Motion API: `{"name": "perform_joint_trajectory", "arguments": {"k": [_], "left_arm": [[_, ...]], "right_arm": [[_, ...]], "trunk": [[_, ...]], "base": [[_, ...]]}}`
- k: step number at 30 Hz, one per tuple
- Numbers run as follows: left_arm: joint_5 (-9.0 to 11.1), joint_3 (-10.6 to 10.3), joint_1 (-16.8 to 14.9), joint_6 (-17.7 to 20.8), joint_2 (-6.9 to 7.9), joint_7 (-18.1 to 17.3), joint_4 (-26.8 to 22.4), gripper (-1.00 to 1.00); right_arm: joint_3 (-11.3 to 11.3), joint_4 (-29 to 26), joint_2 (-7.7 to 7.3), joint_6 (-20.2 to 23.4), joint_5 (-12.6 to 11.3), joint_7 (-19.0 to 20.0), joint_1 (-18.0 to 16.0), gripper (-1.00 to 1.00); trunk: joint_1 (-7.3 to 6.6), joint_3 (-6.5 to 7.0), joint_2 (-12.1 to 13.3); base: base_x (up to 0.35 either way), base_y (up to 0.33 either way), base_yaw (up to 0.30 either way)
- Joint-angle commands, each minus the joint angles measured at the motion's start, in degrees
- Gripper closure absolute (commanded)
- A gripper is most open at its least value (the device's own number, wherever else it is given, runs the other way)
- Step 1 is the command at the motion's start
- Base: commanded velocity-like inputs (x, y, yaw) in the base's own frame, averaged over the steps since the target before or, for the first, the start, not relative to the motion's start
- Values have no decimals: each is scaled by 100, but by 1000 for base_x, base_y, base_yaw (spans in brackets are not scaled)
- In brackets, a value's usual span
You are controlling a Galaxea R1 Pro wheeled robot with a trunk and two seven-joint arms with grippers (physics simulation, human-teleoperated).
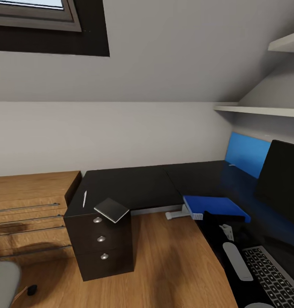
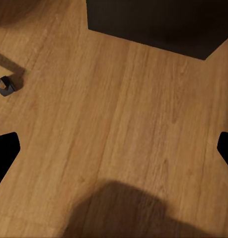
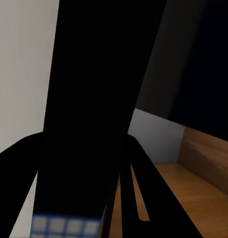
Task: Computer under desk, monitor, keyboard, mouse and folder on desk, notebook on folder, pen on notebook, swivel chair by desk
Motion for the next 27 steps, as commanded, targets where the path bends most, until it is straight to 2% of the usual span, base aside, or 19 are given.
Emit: {"name": "perform_joint_trajectory", "arguments": {"k": [1, 10, 16, 25, 27], "left_arm": [[58, -7, -2, -18, -1, 8, 1, -100], [56, -7, -2, -18, -1, 8, 0, -100], [50, -7, -2, -19, -4, 3, 3, -100], [49, -7, -2, -18, -2, 2, 8, -100], [-6, 57, -11, -83, -68, 4, 74, -100]], "right_arm": [[-7, -10, 1, 28, -32, -29, -3, 100], [-15, -10, -5, 53, -57, -21, -3, 100], [-9, -10, 1, 54, -57, -34, -3, 100], [-14, -8, 1, 24, -44, -37, -3, 100], [-14, 57, 68, 26, 18, -5, -44, 100]], "trunk": [[0, -9, -3], [0, -15, -3], [0, -15, -3], [0, -15, -3], [0, -15, -3]], "base": [[0, 0, -49], [1, 0, -12], [151, 0, 0], [19, 0, 0], [0, 0, 0]]}}
